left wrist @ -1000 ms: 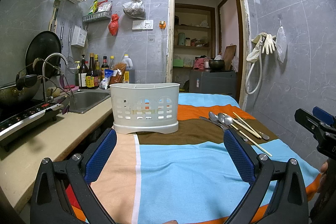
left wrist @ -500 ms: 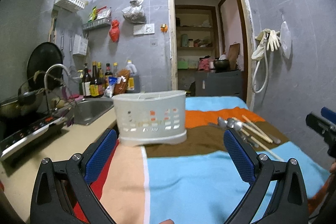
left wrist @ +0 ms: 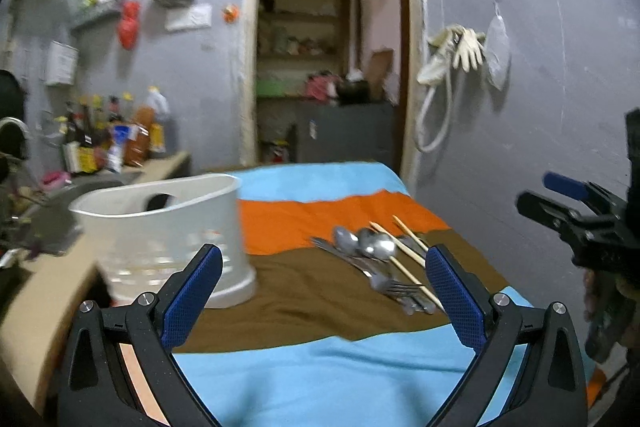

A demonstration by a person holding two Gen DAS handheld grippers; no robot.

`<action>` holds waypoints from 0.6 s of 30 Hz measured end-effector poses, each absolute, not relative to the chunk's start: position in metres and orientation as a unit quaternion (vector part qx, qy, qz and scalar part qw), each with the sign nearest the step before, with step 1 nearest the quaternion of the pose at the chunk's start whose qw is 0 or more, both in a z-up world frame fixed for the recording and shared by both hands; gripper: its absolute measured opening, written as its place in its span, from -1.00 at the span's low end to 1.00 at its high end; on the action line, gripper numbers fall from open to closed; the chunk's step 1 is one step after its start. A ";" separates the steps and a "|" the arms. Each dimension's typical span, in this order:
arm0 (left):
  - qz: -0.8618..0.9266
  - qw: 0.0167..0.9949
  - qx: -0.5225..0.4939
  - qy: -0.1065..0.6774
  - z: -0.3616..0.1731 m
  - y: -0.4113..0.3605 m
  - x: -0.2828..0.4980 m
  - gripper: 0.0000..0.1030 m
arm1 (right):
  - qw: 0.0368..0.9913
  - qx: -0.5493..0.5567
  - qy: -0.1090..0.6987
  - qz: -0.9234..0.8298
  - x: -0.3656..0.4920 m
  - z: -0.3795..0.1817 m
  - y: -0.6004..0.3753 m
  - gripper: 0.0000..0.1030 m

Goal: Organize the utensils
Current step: 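Lower the right tool onto the utensils and close on a wooden chopstick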

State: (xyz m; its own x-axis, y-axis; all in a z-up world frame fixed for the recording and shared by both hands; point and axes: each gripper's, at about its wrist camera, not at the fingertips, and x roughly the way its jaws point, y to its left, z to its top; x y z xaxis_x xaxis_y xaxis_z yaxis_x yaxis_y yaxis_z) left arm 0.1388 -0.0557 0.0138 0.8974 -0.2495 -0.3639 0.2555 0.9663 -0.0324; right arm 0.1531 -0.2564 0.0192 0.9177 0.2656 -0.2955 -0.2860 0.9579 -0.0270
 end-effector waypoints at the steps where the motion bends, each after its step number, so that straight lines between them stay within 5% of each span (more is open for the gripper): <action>1: -0.137 0.971 0.006 0.195 0.013 -0.057 0.146 0.93 | 0.977 -0.034 0.152 0.143 0.162 0.018 -0.259 1.00; 7: -0.165 0.953 -0.012 0.253 0.008 -0.062 0.193 0.71 | 0.969 -0.029 0.196 0.149 0.211 0.006 -0.267 0.91; 18: -0.197 0.900 -0.048 0.385 -0.029 -0.072 0.267 -0.32 | 0.927 -0.017 0.326 0.187 0.303 -0.034 -0.266 -0.07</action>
